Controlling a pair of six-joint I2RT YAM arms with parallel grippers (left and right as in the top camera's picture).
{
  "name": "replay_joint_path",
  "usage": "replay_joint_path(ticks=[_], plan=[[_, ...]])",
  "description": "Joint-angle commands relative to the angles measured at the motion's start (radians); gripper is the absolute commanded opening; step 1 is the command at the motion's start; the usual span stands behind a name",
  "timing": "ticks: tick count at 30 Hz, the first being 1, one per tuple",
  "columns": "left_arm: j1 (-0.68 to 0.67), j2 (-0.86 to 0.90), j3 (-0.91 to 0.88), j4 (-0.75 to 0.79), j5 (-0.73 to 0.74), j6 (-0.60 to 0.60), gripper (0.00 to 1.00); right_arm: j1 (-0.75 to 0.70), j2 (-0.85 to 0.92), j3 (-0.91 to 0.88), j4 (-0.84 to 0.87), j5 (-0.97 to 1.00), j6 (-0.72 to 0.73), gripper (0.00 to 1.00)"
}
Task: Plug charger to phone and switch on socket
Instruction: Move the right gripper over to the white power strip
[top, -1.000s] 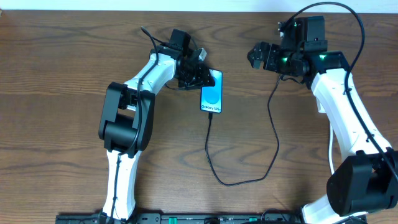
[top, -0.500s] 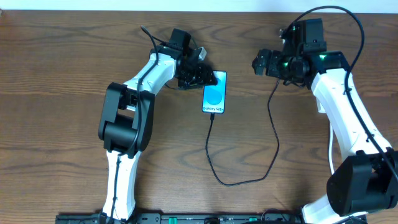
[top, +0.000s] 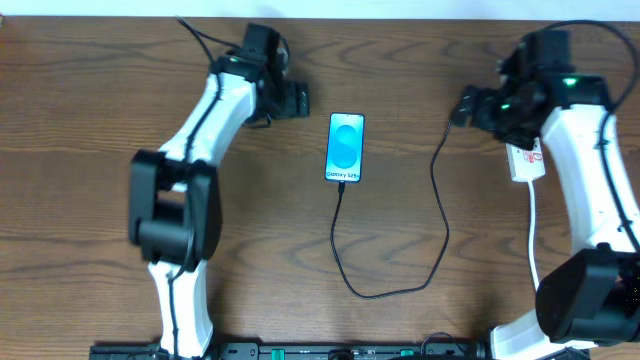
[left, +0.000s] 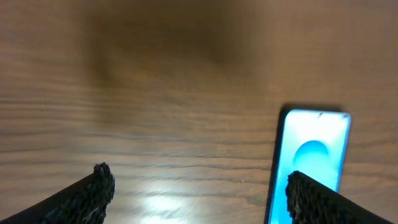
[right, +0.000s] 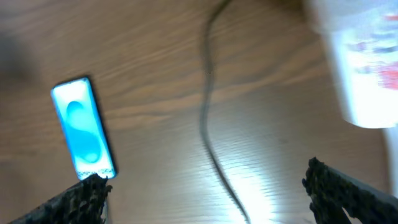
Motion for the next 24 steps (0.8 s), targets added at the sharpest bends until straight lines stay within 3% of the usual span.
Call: replay_joint_path(ticks=[1, 11, 17, 24], plan=[[-0.006, -0.147, 0.015, -0.006, -0.197, 0.017, 0.9, -0.087, -0.005, 0.096, -0.056, 0.095, -0.029, 0.99], [-0.006, -0.23, 0.015, -0.011, -0.233, 0.017, 0.91, -0.276, -0.003, 0.122, -0.053, 0.127, -0.029, 0.99], [-0.006, -0.23, 0.014, -0.014, -0.232, 0.017, 0.91, -0.323, 0.032, 0.121, 0.03, 0.471, 0.097, 0.99], [-0.006, -0.23, 0.014, -0.013, -0.232, 0.017, 0.91, -0.349, 0.146, 0.121, 0.104, 0.432, 0.106, 0.99]])
